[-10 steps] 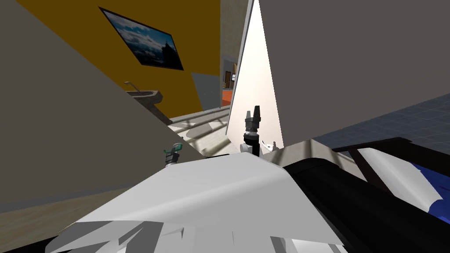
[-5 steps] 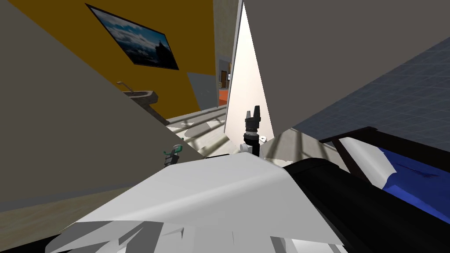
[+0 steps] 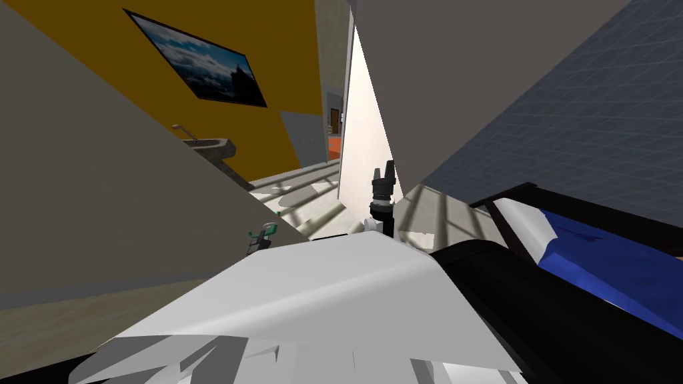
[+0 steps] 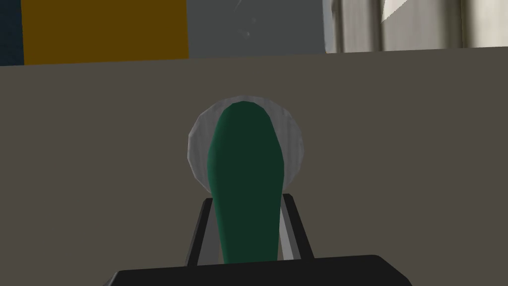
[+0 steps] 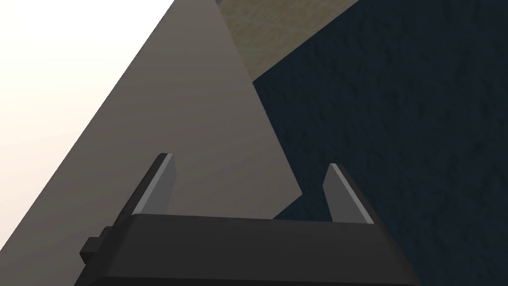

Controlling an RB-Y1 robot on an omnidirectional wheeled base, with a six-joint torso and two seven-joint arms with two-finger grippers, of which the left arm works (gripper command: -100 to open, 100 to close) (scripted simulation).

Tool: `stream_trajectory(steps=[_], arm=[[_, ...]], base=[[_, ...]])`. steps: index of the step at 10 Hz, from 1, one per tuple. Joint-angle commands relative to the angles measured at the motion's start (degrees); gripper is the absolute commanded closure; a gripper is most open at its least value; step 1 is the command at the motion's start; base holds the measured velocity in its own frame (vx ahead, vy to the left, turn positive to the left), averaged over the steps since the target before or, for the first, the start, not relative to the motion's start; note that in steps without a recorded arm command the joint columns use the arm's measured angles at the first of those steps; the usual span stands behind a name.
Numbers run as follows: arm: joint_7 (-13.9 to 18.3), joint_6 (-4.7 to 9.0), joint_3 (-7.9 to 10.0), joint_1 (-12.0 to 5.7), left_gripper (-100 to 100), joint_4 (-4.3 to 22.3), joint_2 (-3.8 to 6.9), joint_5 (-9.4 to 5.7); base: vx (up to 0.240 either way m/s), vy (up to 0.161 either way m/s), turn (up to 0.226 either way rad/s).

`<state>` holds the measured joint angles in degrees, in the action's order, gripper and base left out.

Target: Pull the door open

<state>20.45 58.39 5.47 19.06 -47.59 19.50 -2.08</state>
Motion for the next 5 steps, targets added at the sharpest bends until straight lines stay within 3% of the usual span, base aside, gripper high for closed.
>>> stream_trajectory(steps=[1, 5], arm=[[0.5, 1.22, -0.24, 0.46, 100, 0.5, 0.53, 0.25], [2.1, 4.64, -0.91, 1.74, 100, 1.9, 2.02, 0.95]], base=[[-0.152, 0.0, -0.152], [-0.235, 0.038, -0.171]])
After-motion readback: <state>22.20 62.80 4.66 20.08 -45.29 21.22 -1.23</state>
